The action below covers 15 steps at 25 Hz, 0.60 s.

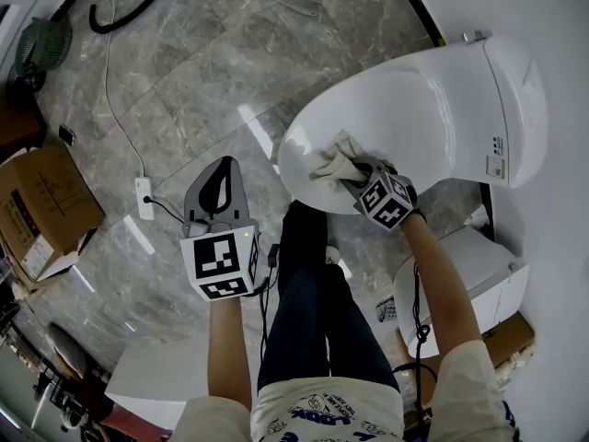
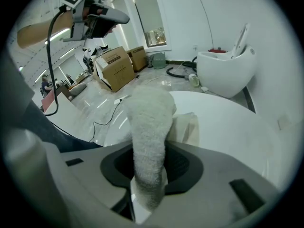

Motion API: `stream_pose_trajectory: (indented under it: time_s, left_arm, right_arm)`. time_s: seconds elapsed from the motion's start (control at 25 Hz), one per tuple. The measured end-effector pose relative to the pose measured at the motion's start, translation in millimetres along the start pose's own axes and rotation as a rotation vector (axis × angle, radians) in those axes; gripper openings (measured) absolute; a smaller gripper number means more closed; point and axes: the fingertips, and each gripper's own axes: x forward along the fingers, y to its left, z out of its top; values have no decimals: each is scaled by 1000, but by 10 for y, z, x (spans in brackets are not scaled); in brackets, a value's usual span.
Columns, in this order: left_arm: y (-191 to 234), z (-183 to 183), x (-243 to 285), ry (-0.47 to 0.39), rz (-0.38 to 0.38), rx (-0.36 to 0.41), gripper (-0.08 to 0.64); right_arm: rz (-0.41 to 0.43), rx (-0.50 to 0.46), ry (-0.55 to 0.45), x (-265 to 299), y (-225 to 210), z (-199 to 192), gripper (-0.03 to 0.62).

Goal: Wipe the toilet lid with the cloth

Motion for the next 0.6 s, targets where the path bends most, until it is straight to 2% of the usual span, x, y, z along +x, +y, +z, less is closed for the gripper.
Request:
stream_pose_trajectory:
  time_s: [0.6]
  left_arm:
    - [-145, 11, 50, 4, -31, 29, 3]
  right_arm:
    - [-222, 350, -35, -599, -1090, -595, 117]
